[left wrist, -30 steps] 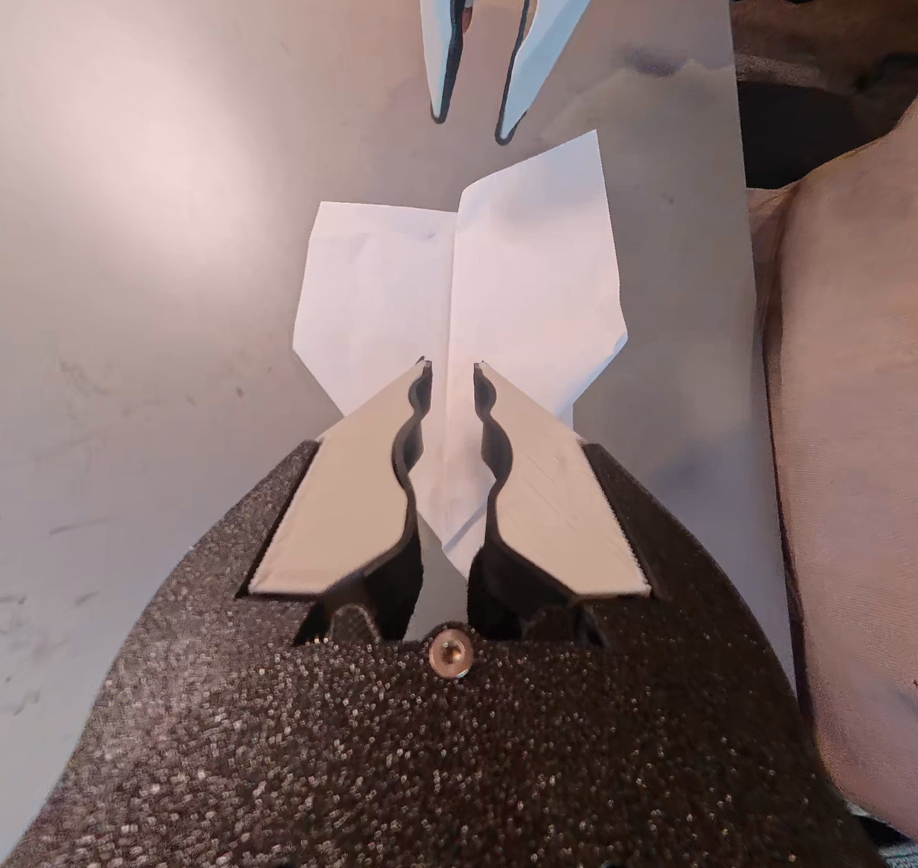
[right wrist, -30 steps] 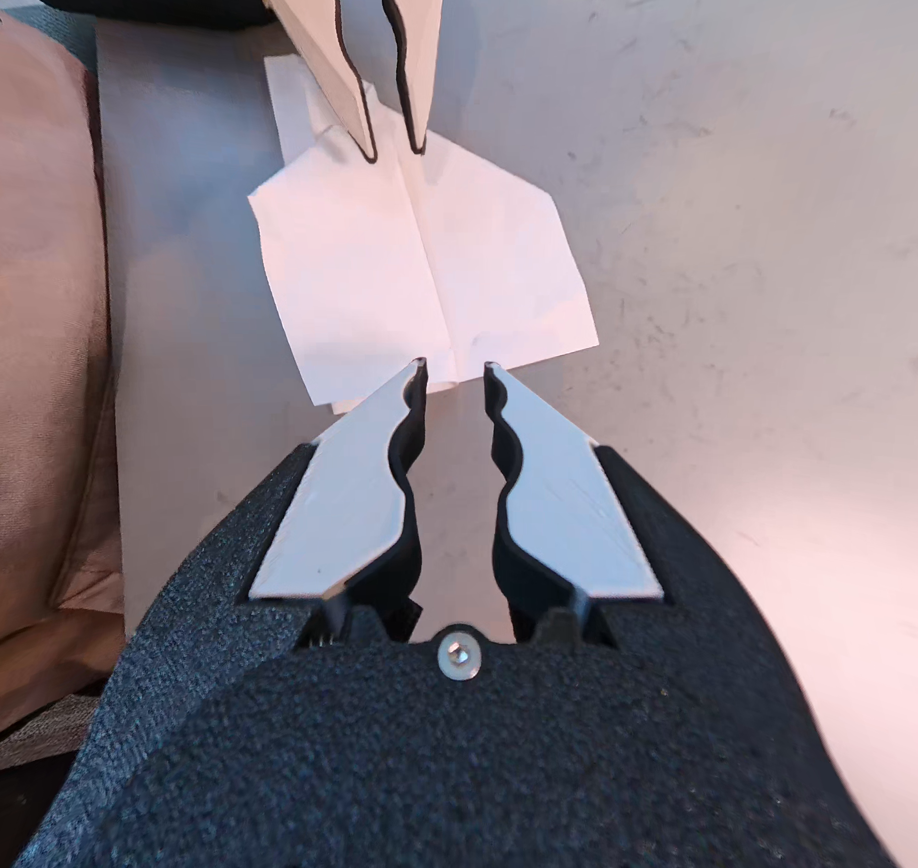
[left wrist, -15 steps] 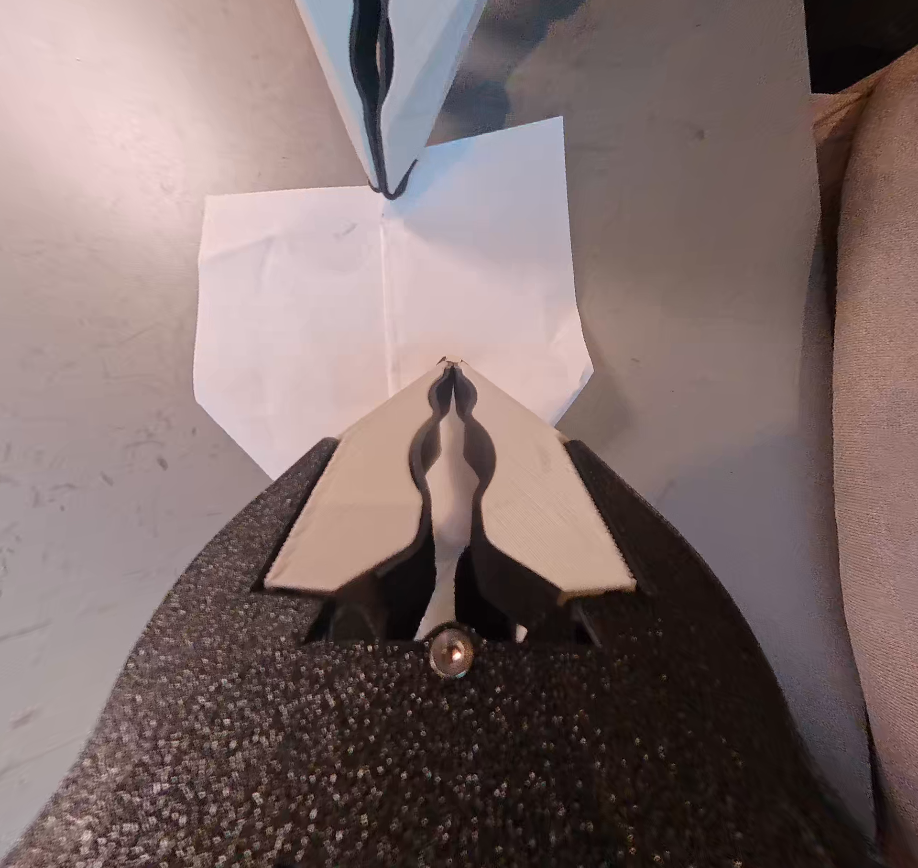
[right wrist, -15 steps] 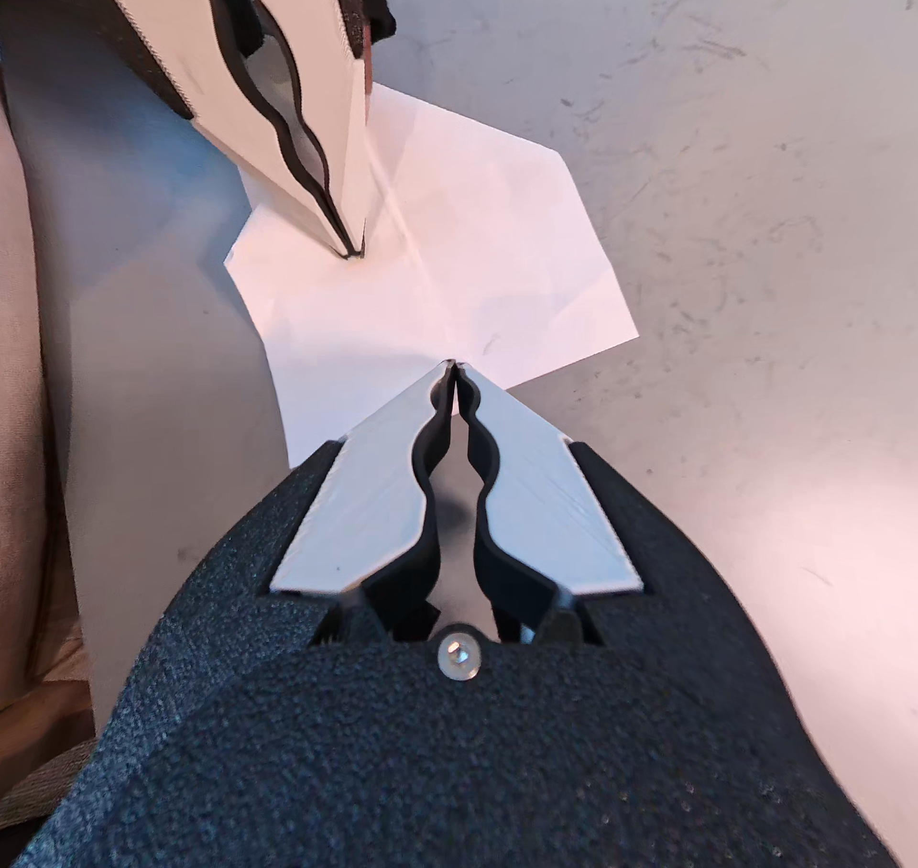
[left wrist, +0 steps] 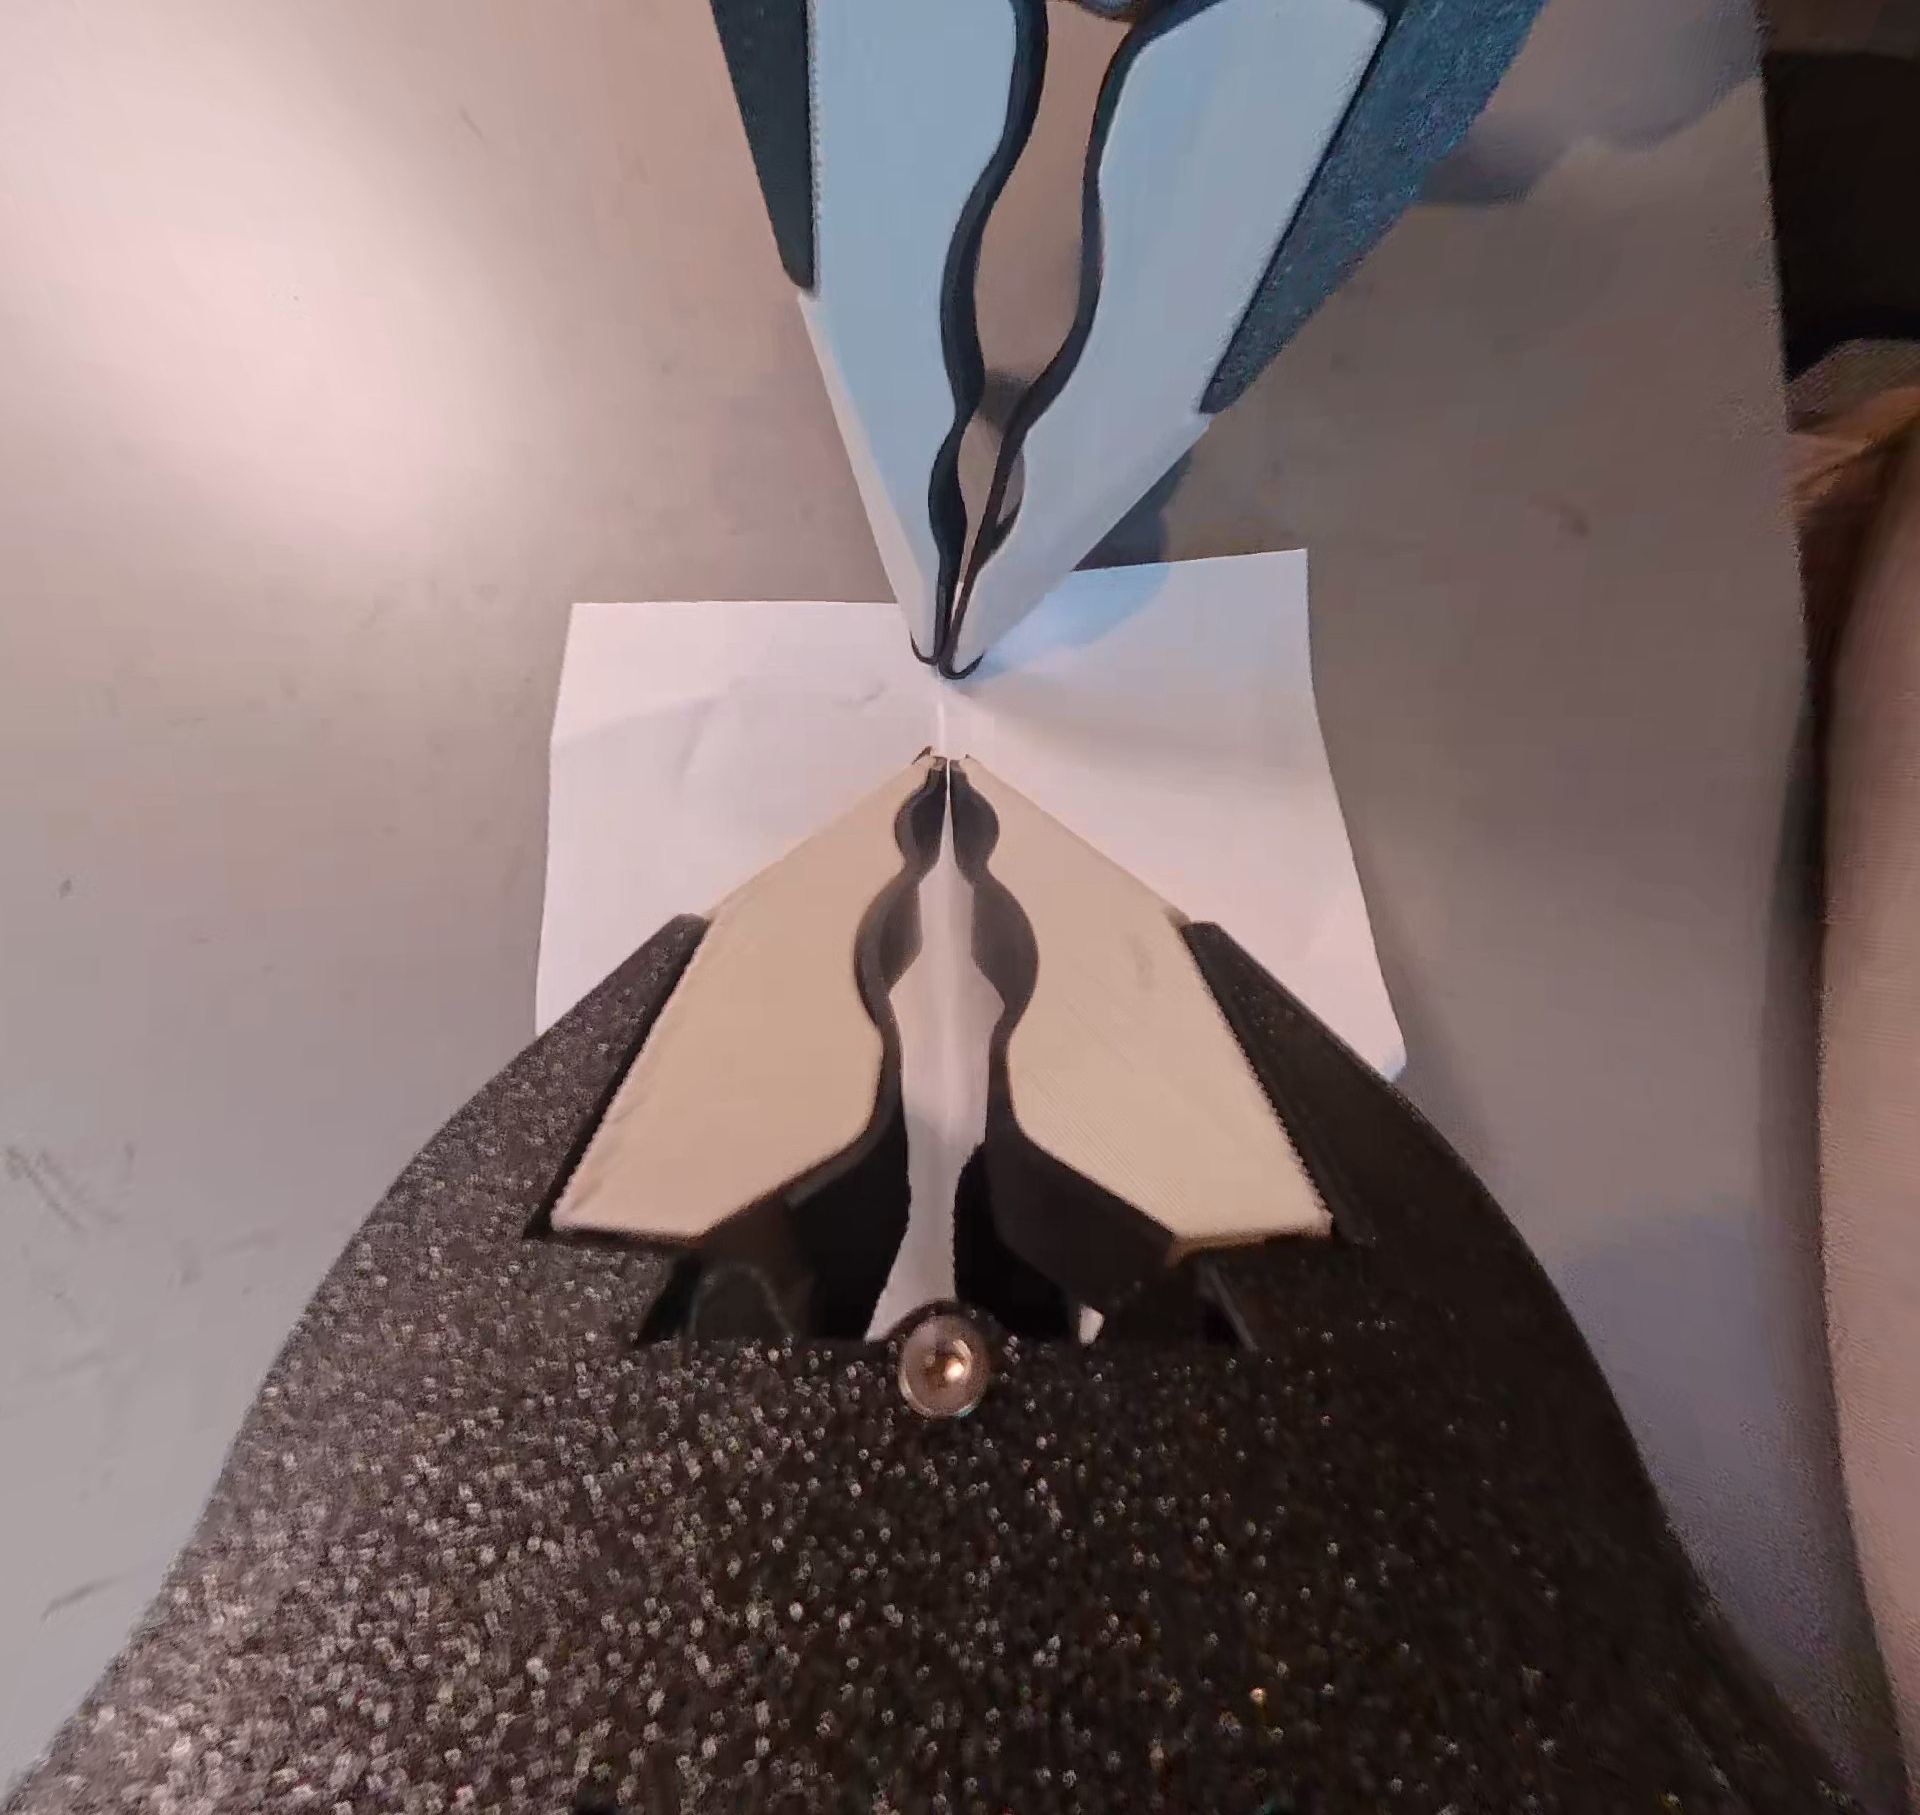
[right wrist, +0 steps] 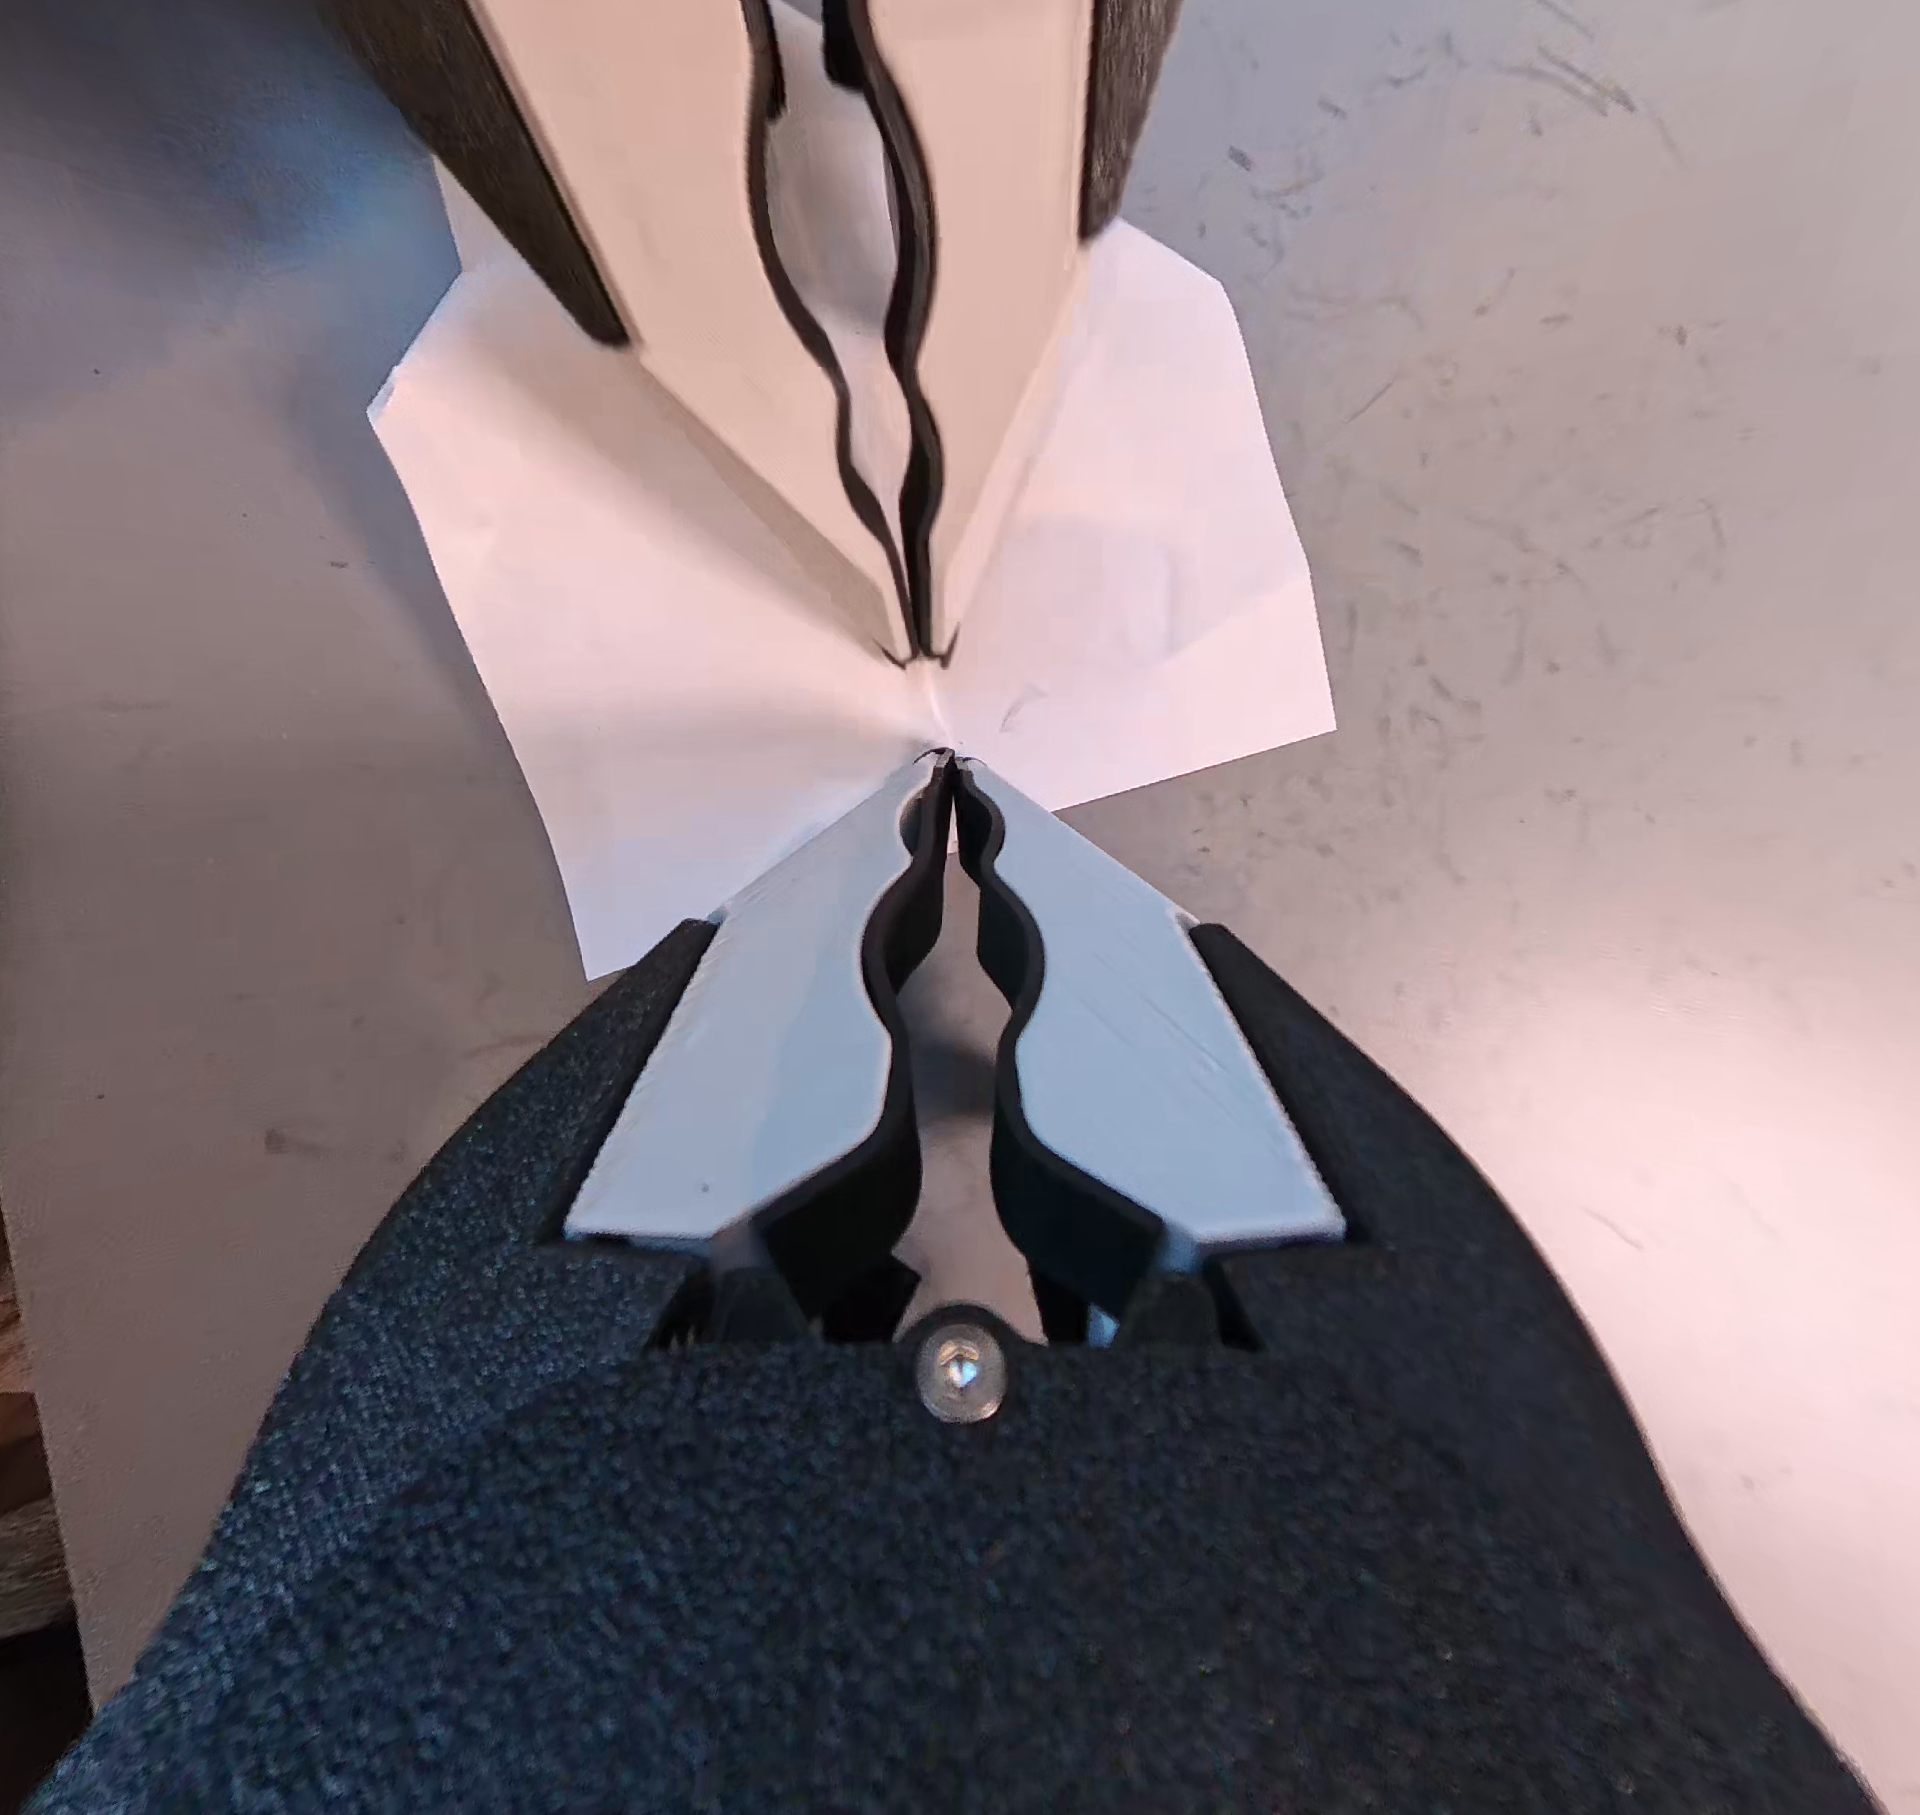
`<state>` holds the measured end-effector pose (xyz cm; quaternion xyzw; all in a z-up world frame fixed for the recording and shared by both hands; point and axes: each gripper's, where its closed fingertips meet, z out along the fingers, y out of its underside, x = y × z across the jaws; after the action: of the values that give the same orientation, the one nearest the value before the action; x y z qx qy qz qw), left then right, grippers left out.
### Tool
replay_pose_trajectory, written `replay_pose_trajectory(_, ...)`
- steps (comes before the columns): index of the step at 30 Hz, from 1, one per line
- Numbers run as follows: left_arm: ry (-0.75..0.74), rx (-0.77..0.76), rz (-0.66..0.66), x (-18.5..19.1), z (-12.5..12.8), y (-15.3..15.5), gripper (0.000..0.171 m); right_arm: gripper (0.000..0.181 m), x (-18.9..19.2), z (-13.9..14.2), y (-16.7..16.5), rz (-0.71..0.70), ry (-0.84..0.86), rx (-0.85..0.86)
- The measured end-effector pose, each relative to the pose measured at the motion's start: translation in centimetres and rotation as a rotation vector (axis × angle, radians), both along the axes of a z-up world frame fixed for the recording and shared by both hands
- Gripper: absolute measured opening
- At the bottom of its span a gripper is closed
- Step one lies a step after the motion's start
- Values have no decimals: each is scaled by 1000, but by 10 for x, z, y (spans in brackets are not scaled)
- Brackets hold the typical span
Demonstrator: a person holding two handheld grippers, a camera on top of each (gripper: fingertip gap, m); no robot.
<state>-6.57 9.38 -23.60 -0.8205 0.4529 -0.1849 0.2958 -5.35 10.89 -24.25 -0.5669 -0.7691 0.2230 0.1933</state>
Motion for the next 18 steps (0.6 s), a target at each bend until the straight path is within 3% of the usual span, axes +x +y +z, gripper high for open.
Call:
replay_pose_trajectory(8, 26, 67, -9, 6, -6, 1, 0, 0, 0, 1, 1, -5, -10, -45)
replay_pose_trajectory(18, -15, 54, -4, 6, -6, 1, 0, 0, -1, -1, 2, 49, -111, 19)
